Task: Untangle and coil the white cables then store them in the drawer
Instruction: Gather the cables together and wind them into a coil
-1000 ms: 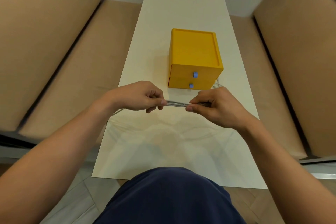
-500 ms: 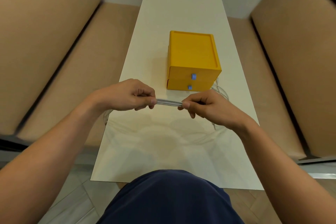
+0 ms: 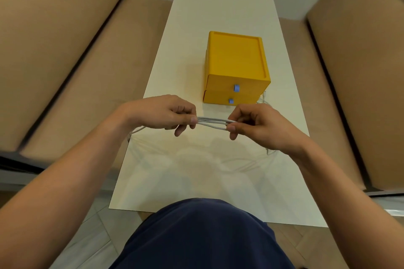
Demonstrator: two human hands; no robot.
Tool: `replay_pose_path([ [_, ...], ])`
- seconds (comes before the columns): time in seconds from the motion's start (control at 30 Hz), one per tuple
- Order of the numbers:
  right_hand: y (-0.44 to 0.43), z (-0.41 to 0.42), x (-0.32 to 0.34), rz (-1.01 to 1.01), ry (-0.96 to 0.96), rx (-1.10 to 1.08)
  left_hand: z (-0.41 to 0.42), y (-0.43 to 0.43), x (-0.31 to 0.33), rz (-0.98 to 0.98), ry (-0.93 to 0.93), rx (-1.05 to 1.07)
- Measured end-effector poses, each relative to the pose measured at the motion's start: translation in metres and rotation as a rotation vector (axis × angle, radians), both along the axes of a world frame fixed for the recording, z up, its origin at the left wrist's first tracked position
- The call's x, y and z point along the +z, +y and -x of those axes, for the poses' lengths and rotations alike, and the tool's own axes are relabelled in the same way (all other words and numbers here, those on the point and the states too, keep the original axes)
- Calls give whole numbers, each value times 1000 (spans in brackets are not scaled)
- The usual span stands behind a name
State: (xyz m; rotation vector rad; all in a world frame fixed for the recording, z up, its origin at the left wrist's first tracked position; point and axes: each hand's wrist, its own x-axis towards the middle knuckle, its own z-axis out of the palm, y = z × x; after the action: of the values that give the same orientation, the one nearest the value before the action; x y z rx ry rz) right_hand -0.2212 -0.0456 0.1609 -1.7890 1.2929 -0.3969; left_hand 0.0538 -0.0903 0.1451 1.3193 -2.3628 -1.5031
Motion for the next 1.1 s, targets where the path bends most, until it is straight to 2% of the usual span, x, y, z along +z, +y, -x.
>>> replay_pose_path([
  [0.1, 1, -2, 0, -7, 19, -5, 3, 1, 3, -66, -61, -65],
  [0.2, 0, -5, 3, -4, 31, -9, 17, 6, 11, 39, -111, -86],
  [0.3, -3, -9, 6, 13, 53, 23, 36, 8, 16, 157, -79, -112],
  [0.47, -5, -5, 6, -14, 29, 34, 40, 8, 15, 133, -13, -109],
  [0.5, -6, -1, 5, -39, 85, 69, 38, 9, 18, 109, 26, -99],
  [0.6, -10, 19, -9, -29, 437, 204, 24, 10, 25, -24, 146, -8],
  [0.67, -11, 36, -21, -43, 497, 187, 15, 7, 25, -15, 147, 29],
  [0.83, -8, 71, -21, -21, 152, -47, 12, 8, 21, 1, 113, 58],
  [0.9, -7, 84, -8, -19, 77, -79, 16, 10, 19, -23, 121, 67],
  [0.97, -10, 92, 11, 79, 70, -91, 23, 12, 17, -3, 136, 65],
  [1.1, -16, 91, 36, 655, 198, -107, 37, 9, 17, 112, 174, 130],
])
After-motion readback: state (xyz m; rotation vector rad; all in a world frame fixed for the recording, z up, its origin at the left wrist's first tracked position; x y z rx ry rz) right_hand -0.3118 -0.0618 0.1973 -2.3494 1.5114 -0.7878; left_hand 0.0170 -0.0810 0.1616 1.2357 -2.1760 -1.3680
